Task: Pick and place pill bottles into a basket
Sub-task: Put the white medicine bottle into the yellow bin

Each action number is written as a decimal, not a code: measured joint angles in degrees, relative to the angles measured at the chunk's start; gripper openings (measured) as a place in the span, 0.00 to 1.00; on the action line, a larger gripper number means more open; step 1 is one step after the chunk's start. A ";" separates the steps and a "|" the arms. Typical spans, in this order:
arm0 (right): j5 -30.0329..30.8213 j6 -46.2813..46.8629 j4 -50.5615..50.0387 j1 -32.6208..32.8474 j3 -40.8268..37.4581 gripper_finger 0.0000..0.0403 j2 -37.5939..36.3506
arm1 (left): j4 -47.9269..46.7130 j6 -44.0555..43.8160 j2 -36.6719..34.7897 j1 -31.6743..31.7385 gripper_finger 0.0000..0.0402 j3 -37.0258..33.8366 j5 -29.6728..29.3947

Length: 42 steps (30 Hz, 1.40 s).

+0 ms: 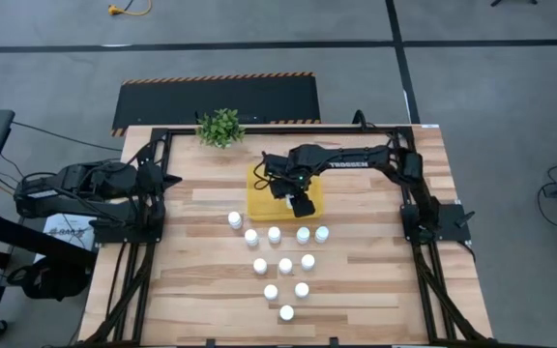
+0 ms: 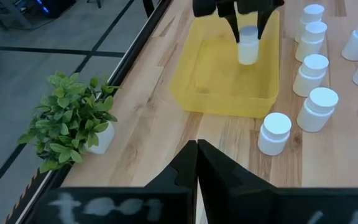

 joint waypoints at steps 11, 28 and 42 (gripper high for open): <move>0.13 -0.64 1.68 -0.13 -0.05 0.42 1.80 | 0.01 0.00 -0.01 0.00 0.00 -0.01 0.00; 0.48 -1.19 0.46 -0.07 -0.19 0.54 2.73 | 0.01 -0.01 -0.01 0.00 0.00 -0.01 -0.02; 0.54 -1.61 -3.21 -0.03 -0.17 0.61 2.73 | 0.01 0.00 -0.01 0.00 0.00 -0.01 -0.02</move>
